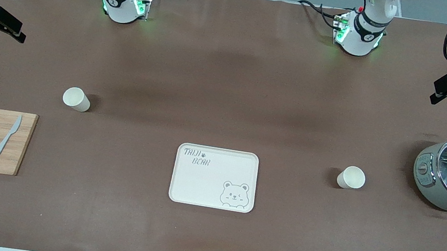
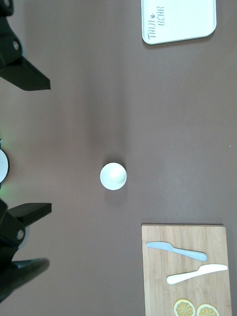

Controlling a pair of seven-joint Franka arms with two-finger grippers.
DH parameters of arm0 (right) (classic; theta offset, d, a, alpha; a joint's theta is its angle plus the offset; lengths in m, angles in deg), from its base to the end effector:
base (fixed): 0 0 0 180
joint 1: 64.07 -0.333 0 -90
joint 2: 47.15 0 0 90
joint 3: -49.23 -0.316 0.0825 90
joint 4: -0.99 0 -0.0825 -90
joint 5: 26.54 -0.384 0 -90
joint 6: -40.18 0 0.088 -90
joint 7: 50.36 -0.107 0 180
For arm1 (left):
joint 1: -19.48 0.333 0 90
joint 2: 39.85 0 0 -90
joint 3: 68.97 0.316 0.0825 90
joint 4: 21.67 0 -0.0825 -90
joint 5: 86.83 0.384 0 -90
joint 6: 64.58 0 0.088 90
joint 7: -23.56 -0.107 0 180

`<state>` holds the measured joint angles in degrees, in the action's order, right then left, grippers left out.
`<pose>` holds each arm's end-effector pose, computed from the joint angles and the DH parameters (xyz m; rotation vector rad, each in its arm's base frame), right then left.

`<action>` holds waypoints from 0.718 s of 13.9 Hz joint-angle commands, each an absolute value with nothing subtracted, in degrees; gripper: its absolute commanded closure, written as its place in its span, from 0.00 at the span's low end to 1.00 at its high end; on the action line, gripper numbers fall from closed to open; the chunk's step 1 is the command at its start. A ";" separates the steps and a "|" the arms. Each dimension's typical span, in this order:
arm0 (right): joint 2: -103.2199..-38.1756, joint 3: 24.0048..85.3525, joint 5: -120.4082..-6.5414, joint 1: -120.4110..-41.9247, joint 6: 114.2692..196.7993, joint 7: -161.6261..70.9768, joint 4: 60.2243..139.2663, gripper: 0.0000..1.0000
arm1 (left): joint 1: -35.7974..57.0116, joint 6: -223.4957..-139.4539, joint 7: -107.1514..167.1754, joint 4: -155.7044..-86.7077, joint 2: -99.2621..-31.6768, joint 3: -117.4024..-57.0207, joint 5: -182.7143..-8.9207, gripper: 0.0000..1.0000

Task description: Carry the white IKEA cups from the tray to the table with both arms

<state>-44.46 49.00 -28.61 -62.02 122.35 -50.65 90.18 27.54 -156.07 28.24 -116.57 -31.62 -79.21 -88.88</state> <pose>0.5254 -0.0124 0.6450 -3.1022 0.0516 0.1165 0.5116 -0.0307 0.6617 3.1231 0.0685 0.1267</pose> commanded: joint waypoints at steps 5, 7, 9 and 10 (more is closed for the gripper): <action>-43.72 49.23 -24.62 -62.49 122.36 -50.27 90.64 0.00 | 28.01 -153.87 29.28 -115.80 -31.06 -79.17 -88.23 0.00; -43.72 49.14 -23.91 -62.66 122.36 -50.18 90.64 0.00 | 28.18 -153.87 28.75 -115.80 -31.23 -78.99 -87.88 0.00; -43.72 49.14 -23.99 -62.49 122.09 -50.44 90.64 0.00 | 28.27 -153.87 28.66 -115.45 -31.32 -78.99 -87.79 0.00; -43.80 49.23 -24.34 -62.31 121.74 -50.53 90.72 0.00 | 28.18 -153.87 28.83 -114.84 -31.76 -78.99 -87.71 0.00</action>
